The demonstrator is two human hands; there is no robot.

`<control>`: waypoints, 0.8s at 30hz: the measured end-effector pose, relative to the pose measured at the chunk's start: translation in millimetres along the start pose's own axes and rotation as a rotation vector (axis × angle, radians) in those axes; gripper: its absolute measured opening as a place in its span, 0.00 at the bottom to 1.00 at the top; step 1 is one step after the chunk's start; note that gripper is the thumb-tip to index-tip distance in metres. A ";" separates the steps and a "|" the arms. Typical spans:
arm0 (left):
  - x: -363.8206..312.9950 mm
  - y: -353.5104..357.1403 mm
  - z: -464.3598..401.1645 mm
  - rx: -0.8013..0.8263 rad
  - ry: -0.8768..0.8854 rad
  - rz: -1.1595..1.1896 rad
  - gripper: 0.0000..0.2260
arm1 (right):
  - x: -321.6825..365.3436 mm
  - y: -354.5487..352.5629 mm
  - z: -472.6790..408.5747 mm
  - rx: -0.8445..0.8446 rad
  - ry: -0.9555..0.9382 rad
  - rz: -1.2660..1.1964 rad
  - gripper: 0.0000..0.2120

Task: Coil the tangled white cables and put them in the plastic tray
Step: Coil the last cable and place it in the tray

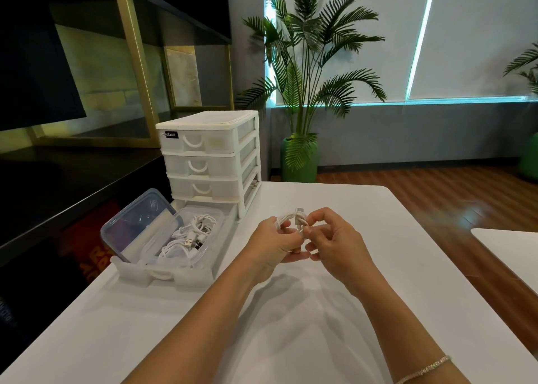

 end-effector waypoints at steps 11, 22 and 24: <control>-18.3 -6.1 4.3 -0.052 0.206 -0.516 0.06 | -0.4 -0.7 -0.8 -0.001 -0.024 0.094 0.04; -27.4 -5.6 7.7 -0.165 0.301 -0.529 0.05 | 8.3 -1.5 0.4 -0.046 -0.064 0.150 0.03; -22.9 -4.8 5.7 -0.149 0.278 -0.472 0.04 | 9.9 -2.9 0.8 -0.065 -0.081 0.175 0.03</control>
Point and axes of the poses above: each hand's wrist, its own z-axis away from the middle knuckle, its own y-axis out of the palm, x = y × z, the point moved 9 cm from there along -z, towards the middle knuckle, and after that the axes turned 5 degrees about -z, right-handed, at the moved point
